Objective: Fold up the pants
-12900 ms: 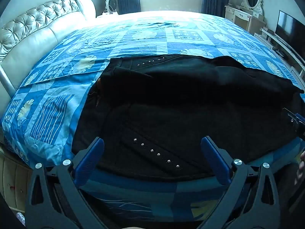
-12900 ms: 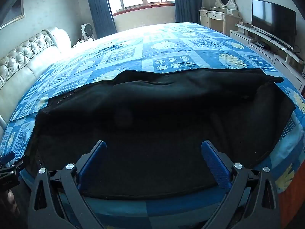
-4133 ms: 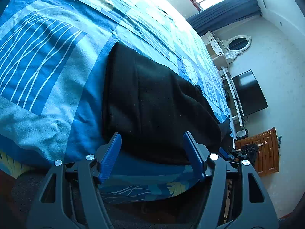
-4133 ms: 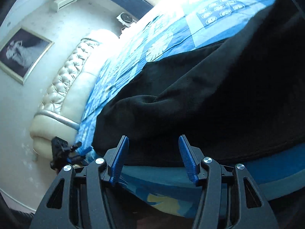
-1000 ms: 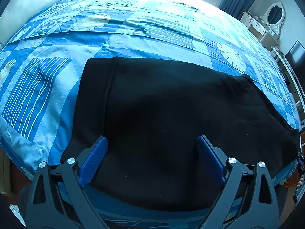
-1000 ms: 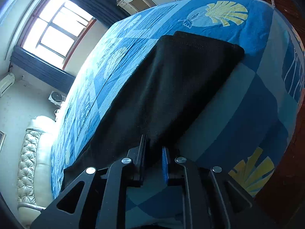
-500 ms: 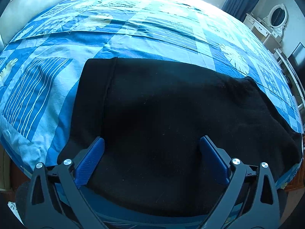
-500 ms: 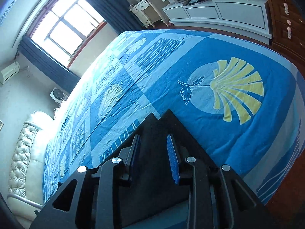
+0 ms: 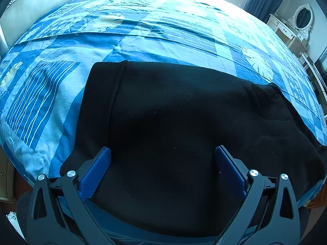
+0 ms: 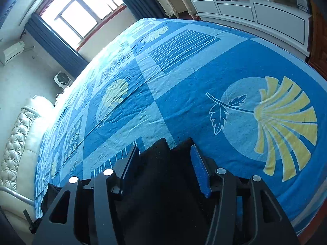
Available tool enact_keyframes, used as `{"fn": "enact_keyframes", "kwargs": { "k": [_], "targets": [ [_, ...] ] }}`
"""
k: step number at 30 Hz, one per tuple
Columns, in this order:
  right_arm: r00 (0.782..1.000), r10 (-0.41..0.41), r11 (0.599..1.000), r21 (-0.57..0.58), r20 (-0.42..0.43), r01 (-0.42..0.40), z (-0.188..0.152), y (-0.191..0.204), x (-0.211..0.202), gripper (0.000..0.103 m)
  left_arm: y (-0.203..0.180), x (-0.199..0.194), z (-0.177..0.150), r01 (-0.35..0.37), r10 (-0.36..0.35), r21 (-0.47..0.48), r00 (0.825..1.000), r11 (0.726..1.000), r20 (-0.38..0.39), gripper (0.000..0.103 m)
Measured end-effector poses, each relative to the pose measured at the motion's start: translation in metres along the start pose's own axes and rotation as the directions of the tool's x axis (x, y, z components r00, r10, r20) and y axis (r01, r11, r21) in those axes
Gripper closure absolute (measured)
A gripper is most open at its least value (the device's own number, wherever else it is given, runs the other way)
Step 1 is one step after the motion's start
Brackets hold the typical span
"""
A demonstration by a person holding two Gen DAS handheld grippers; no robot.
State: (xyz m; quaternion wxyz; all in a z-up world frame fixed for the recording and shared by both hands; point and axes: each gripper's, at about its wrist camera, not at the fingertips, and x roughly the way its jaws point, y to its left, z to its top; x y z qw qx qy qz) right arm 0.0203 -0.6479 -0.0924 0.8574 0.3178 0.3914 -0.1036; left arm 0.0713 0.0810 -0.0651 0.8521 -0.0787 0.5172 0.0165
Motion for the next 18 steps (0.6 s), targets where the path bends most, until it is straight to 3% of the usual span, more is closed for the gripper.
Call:
{"fn": "enact_keyframes", "kwargs": {
  "k": [2, 3, 4, 7, 10, 12, 14, 17, 18],
  "targets": [
    [1.000, -0.024, 0.999, -0.047, -0.009, 0.024, 0.004, 0.008, 0.005, 0.048, -0.001, 0.000, 0.000, -0.005, 0.005, 0.000, 1.000, 1.000, 0.001, 0.002],
    [0.999, -0.042, 0.996, -0.077, -0.018, 0.041, 0.004, 0.013, 0.008, 0.058, -0.001, 0.000, 0.000, -0.007, 0.007, -0.001, 1.000, 1.000, 0.002, 0.002],
    [0.997, -0.060, 0.994, -0.100, -0.046, 0.055, 0.004, 0.017, 0.013, 0.092, -0.001, 0.000, -0.001, -0.008, 0.008, -0.001, 1.000, 1.000, 0.004, 0.002],
    [0.993, -0.114, 0.979, -0.168, 0.001, 0.113, -0.001, 0.032, 0.006, 0.093, -0.002, 0.001, -0.001, -0.011, 0.011, 0.001, 1.000, 1.000, 0.009, 0.002],
    [0.987, -0.104, 0.985, -0.128, 0.118, 0.119, 0.000, 0.030, -0.025, 0.094, -0.002, 0.001, -0.001, -0.013, 0.013, 0.004, 1.000, 1.000, 0.008, 0.002],
    [0.973, -0.144, 0.982, -0.098, 0.180, 0.163, 0.000, 0.023, -0.041, 0.094, -0.001, 0.001, 0.000, -0.009, 0.009, 0.000, 1.000, 1.000, 0.005, 0.002],
    [0.974, -0.162, 0.984, -0.048, 0.157, 0.171, 0.001, 0.009, -0.035, 0.095, -0.001, 0.001, 0.000, -0.008, 0.008, 0.002, 1.000, 1.000, 0.005, 0.002],
    [0.967, -0.242, 0.968, -0.044, 0.076, 0.246, -0.006, 0.000, -0.004, 0.094, -0.002, 0.002, -0.001, -0.012, 0.012, 0.008, 1.000, 1.000, 0.014, 0.002],
    [0.970, -0.231, 0.972, -0.022, 0.071, 0.233, -0.008, -0.002, 0.001, 0.093, -0.002, 0.002, -0.001, -0.014, 0.013, 0.007, 1.000, 1.000, 0.017, 0.002]
  ]
}}
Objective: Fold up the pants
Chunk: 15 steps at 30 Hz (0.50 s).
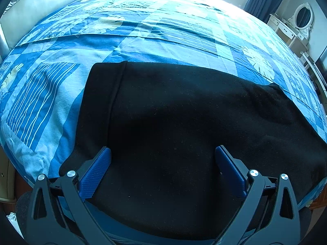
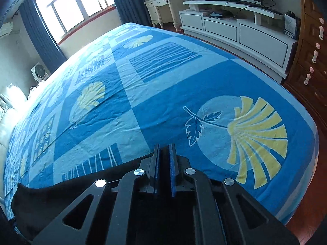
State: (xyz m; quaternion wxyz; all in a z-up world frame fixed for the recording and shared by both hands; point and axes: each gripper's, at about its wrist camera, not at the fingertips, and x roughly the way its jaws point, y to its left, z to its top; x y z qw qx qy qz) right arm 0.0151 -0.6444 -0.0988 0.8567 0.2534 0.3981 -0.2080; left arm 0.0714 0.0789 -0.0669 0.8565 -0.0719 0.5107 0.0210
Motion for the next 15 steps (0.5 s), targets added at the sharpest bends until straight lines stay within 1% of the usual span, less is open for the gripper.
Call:
{"fn": "enact_keyframes", "kwargs": {
  "k": [1, 2, 3, 6, 8, 10, 13, 14, 15],
  "targets": [
    [1.000, 0.018, 0.999, 0.038, 0.014, -0.018, -0.001, -0.003, -0.001, 0.090, 0.000, 0.000, 0.000, -0.001, 0.001, -0.001, 1.000, 1.000, 0.002, 0.002],
    [0.998, 0.057, 0.994, 0.093, 0.032, -0.060, -0.001, -0.009, -0.006, 0.088, 0.000, 0.000, -0.001, -0.002, 0.002, -0.001, 1.000, 1.000, 0.004, 0.002],
    [0.994, 0.099, 0.983, 0.150, 0.053, -0.106, -0.001, -0.016, -0.012, 0.087, 0.000, -0.001, 0.000, -0.001, 0.001, -0.001, 1.000, 1.000, 0.003, 0.002],
    [0.977, 0.159, 0.949, 0.252, 0.139, -0.190, -0.013, -0.030, -0.042, 0.085, 0.000, -0.001, -0.001, 0.006, -0.006, -0.003, 1.000, 1.000, 0.002, 0.002],
    [0.959, 0.220, 0.908, 0.322, 0.178, -0.268, -0.031, -0.038, -0.061, 0.079, 0.000, -0.001, -0.001, 0.006, -0.006, -0.002, 1.000, 1.000, 0.006, 0.002],
    [0.935, 0.295, 0.854, 0.384, 0.197, -0.351, -0.058, -0.041, -0.073, 0.076, 0.000, -0.002, -0.002, 0.006, -0.006, -0.002, 1.000, 1.000, 0.012, 0.002],
    [0.906, 0.385, 0.789, 0.446, 0.177, -0.422, -0.105, -0.031, -0.081, 0.075, 0.000, -0.002, -0.002, 0.009, -0.009, 0.000, 1.000, 1.000, 0.016, 0.002],
    [0.894, 0.417, 0.767, 0.464, 0.164, -0.443, -0.120, -0.025, -0.081, 0.075, 0.001, -0.002, -0.002, 0.011, -0.011, 0.002, 1.000, 1.000, 0.015, 0.002],
    [0.876, 0.456, 0.738, 0.484, 0.157, -0.471, -0.135, -0.016, -0.080, 0.075, 0.001, -0.003, -0.002, 0.015, -0.015, 0.004, 1.000, 1.000, 0.014, 0.002]
  ]
}}
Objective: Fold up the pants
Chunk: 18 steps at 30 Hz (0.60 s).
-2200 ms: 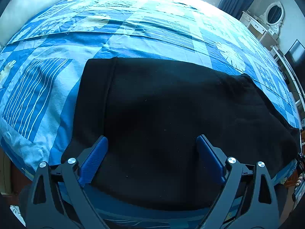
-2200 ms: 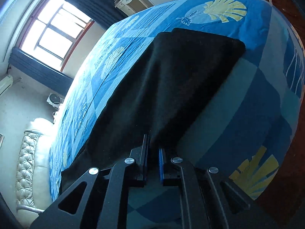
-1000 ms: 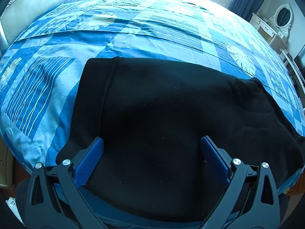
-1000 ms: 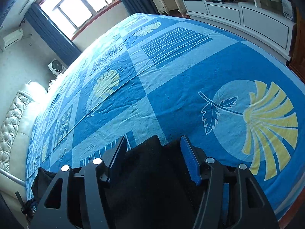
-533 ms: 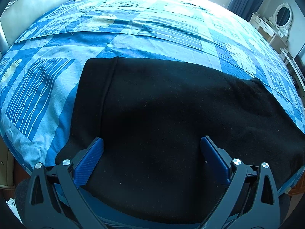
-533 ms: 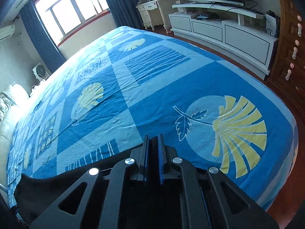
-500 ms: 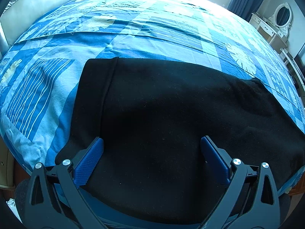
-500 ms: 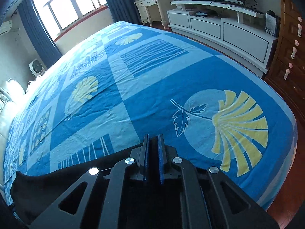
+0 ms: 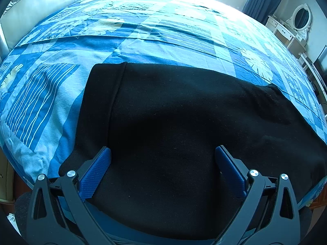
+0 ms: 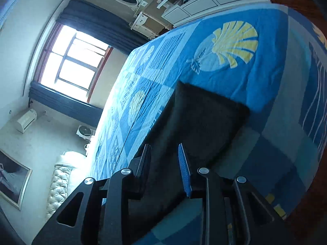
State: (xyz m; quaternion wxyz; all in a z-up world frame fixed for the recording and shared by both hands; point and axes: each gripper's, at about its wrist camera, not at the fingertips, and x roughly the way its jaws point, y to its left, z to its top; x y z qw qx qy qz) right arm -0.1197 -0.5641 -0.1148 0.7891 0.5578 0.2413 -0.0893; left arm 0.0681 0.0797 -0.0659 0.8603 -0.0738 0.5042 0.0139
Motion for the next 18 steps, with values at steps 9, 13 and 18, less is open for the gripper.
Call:
{"fn": "enact_keyframes", "kwargs": {
  "k": [9, 13, 18],
  "targets": [
    [0.963, 0.063, 0.996, -0.051, -0.262, -0.079, -0.107, 0.056, 0.050, 0.066, 0.000, -0.002, -0.002, 0.020, -0.020, 0.024, 1.000, 1.000, 0.006, 0.002],
    [0.960, -0.018, 0.998, -0.059, -0.281, 0.001, -0.121, 0.062, 0.071, 0.064, 0.001, -0.004, -0.005, 0.035, -0.036, 0.044, 0.999, 0.998, 0.017, 0.002],
    [0.969, -0.023, 1.000, -0.005, -0.245, 0.023, -0.132, 0.061, 0.081, 0.061, 0.003, -0.005, -0.006, 0.058, -0.060, 0.062, 0.998, 0.996, 0.021, 0.002]
  ]
}}
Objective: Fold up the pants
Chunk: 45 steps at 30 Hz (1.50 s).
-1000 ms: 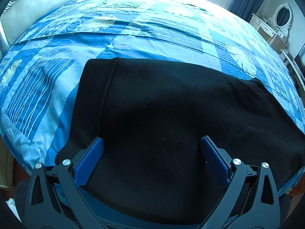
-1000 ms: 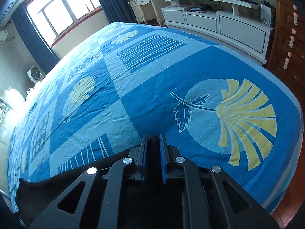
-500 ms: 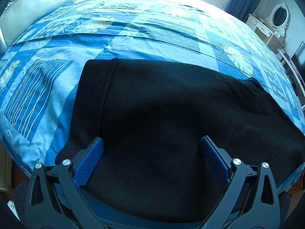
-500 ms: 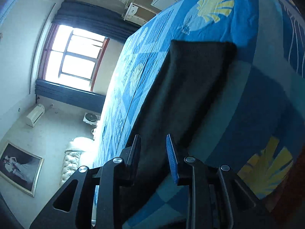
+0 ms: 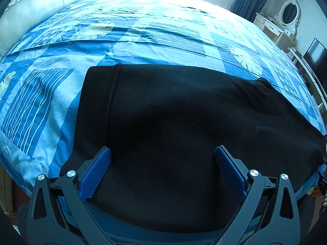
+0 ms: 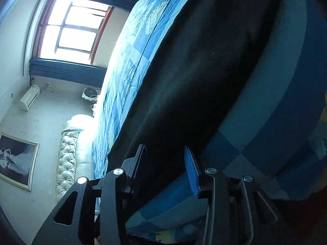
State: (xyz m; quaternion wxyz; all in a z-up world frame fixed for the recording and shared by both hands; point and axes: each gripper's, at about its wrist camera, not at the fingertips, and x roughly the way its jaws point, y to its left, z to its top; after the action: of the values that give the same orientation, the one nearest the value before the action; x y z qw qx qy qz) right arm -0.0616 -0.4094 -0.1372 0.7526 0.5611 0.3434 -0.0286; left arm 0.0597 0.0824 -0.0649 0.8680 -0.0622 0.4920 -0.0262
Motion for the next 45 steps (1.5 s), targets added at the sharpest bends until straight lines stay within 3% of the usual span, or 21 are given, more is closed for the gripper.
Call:
{"fn": "enact_keyframes", "kwargs": {
  "k": [4, 8, 12, 16, 19, 25, 29, 36, 40, 45],
  "targets": [
    [0.996, 0.042, 0.998, 0.040, 0.078, -0.046, -0.002, -0.001, 0.007, 0.055, 0.000, 0.001, 0.003, -0.001, 0.001, -0.015, 1.000, 1.000, -0.015, 0.002],
    [0.984, 0.070, 0.991, 0.106, 0.162, -0.088, -0.012, -0.010, 0.001, 0.055, 0.002, 0.000, 0.004, 0.010, -0.010, -0.015, 1.000, 1.000, -0.020, 0.002],
    [0.972, 0.029, 0.986, 0.150, 0.231, -0.066, -0.015, -0.010, -0.011, 0.055, 0.002, 0.000, 0.004, 0.013, -0.013, -0.018, 1.000, 1.000, -0.023, 0.002],
    [0.939, -0.036, 0.990, 0.138, 0.343, -0.013, 0.002, -0.016, -0.025, 0.055, 0.001, 0.000, 0.003, 0.008, -0.009, -0.020, 1.000, 1.000, -0.022, 0.002],
    [0.931, -0.013, 0.985, 0.166, 0.366, -0.051, 0.008, -0.024, -0.023, 0.055, 0.001, 0.000, 0.003, 0.008, -0.008, -0.018, 1.000, 1.000, -0.022, 0.002],
    [0.970, 0.120, 0.993, -0.032, 0.212, -0.116, -0.013, 0.018, 0.008, 0.049, 0.000, 0.000, 0.003, 0.000, 0.000, -0.013, 1.000, 1.000, -0.016, 0.002],
    [0.983, 0.151, 0.987, -0.076, 0.106, -0.144, -0.023, 0.030, 0.028, 0.049, -0.001, 0.000, 0.002, 0.002, -0.003, -0.013, 1.000, 1.000, -0.016, 0.002],
    [0.984, 0.129, 0.991, -0.059, 0.122, -0.122, -0.017, 0.027, 0.017, 0.050, 0.000, 0.000, 0.002, 0.003, -0.003, -0.013, 1.000, 1.000, -0.015, 0.002],
    [0.993, 0.064, 0.997, -0.041, 0.095, -0.060, -0.017, 0.011, 0.016, 0.089, -0.001, 0.000, 0.002, -0.002, 0.002, -0.011, 1.000, 1.000, -0.012, 0.002],
    [0.997, 0.034, 0.998, -0.046, 0.063, -0.031, -0.020, 0.005, 0.005, 0.096, 0.001, 0.000, 0.002, 0.005, -0.006, -0.014, 1.000, 1.000, -0.016, 0.002]
  ]
}}
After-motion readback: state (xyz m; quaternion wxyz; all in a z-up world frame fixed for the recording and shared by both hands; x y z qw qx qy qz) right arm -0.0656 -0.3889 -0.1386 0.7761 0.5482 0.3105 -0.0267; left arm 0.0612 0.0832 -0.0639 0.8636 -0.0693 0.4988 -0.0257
